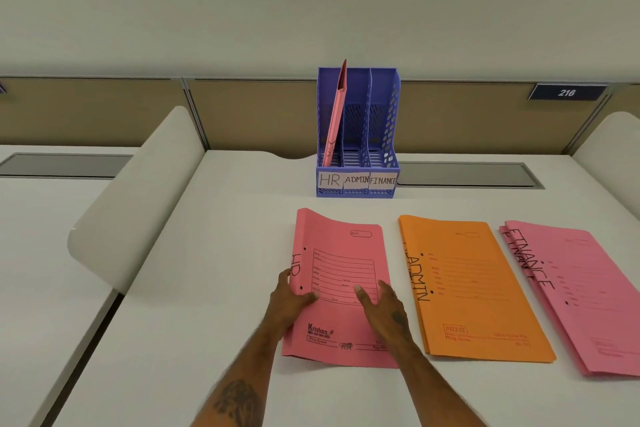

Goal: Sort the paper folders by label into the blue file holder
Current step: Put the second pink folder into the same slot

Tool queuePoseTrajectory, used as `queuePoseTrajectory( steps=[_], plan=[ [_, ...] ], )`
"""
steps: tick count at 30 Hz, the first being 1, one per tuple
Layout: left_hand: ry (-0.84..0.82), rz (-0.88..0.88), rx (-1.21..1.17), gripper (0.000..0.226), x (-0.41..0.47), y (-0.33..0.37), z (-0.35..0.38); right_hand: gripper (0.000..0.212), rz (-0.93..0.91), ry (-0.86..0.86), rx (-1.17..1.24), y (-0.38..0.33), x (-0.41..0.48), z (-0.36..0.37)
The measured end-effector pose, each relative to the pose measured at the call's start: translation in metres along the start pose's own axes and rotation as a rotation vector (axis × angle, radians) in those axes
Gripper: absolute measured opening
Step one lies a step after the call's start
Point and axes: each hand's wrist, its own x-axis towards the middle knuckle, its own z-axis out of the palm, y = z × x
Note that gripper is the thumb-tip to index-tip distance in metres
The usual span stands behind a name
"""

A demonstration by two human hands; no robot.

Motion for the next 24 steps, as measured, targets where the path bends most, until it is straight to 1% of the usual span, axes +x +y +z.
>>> queuePoseTrajectory(
  steps=[3,5,9,13,16,18,21,24],
  plan=[
    [0.003,0.077,0.001,0.071,0.001,0.011,-0.001,0.097,0.014,-0.02,-0.014,-0.013,0.002,-0.004],
    [0.005,0.138,0.015,0.064,0.003,0.024,-0.001,0.095,0.008,-0.038,-0.019,-0.03,0.006,-0.009],
    [0.011,0.258,0.052,0.05,0.002,0.051,0.006,0.085,-0.103,-0.021,-0.025,-0.086,0.013,-0.026],
    [0.01,0.365,0.128,0.043,0.0,0.072,0.016,0.078,-0.244,0.076,-0.046,-0.156,0.015,-0.05],
    [-0.024,0.434,0.181,0.039,0.0,0.083,0.023,0.084,-0.263,0.165,-0.141,-0.202,0.015,-0.07],
    [-0.021,0.493,0.214,0.033,-0.001,0.089,0.027,0.084,-0.28,0.24,-0.215,-0.224,0.013,-0.081],
    [-0.011,0.546,0.229,0.031,-0.005,0.1,0.035,0.072,-0.291,0.385,-0.279,-0.245,0.01,-0.098],
    [0.009,0.565,0.246,0.035,-0.007,0.109,0.043,0.053,-0.229,0.439,-0.225,-0.256,0.008,-0.112]
  ],
)
